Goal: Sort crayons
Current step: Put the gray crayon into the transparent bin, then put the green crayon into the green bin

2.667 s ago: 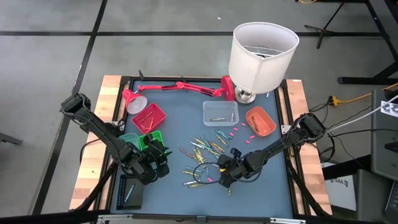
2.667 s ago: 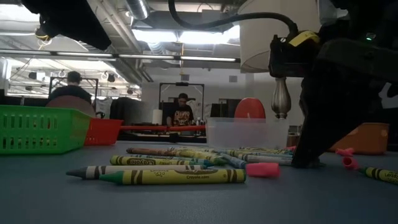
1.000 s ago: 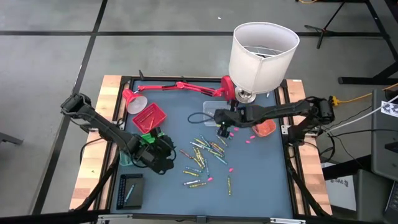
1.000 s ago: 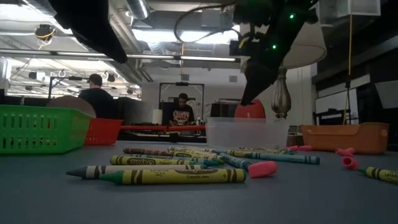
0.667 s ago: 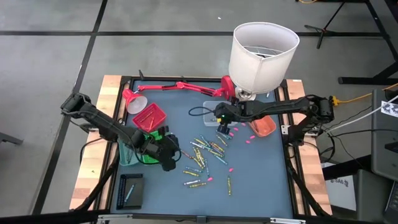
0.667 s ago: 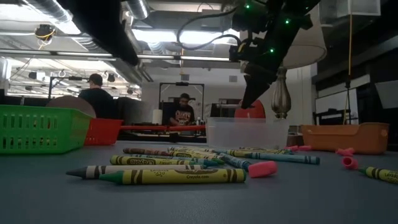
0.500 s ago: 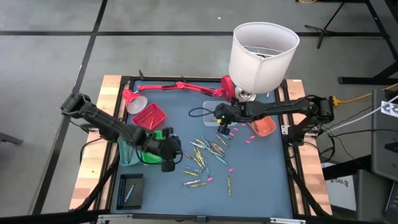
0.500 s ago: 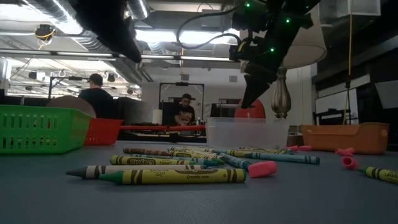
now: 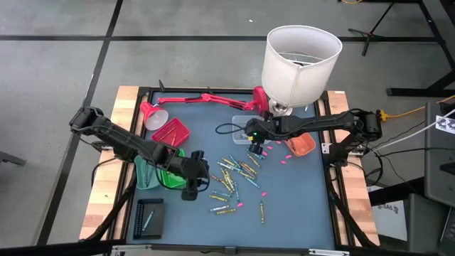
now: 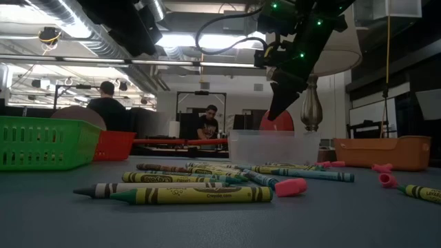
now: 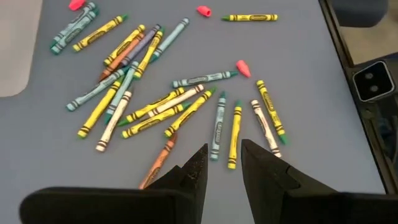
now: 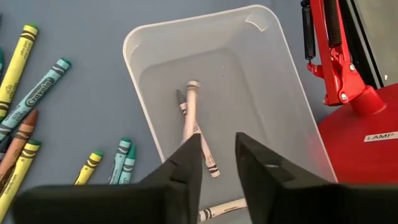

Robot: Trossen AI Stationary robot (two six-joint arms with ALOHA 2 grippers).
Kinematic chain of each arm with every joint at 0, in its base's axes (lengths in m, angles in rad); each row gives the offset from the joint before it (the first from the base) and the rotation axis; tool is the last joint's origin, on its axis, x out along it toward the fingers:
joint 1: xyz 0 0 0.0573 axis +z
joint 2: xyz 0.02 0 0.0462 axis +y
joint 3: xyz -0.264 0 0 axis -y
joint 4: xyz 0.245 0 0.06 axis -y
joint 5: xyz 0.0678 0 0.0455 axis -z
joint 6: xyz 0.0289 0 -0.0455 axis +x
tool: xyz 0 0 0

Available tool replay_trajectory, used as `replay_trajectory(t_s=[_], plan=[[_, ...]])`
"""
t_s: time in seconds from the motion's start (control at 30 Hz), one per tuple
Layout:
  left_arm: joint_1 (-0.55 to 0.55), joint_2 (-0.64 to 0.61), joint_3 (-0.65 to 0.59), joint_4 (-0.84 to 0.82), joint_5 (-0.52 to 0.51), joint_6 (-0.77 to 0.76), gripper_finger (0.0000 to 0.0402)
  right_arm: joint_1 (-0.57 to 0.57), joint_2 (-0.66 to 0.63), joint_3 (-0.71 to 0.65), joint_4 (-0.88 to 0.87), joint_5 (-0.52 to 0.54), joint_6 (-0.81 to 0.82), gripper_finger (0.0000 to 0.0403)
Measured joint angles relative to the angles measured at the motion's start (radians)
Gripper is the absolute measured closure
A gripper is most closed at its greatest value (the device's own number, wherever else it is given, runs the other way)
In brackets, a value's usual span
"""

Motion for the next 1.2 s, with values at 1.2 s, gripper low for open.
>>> replay_trajectory(t_s=[1.2], plan=[[-0.032, 0.375, 0.000, 0.236, 0.053, 0.023, 0.0321, 0.001, 0.000, 0.001, 0.002, -0.001, 0.000, 0.0259]])
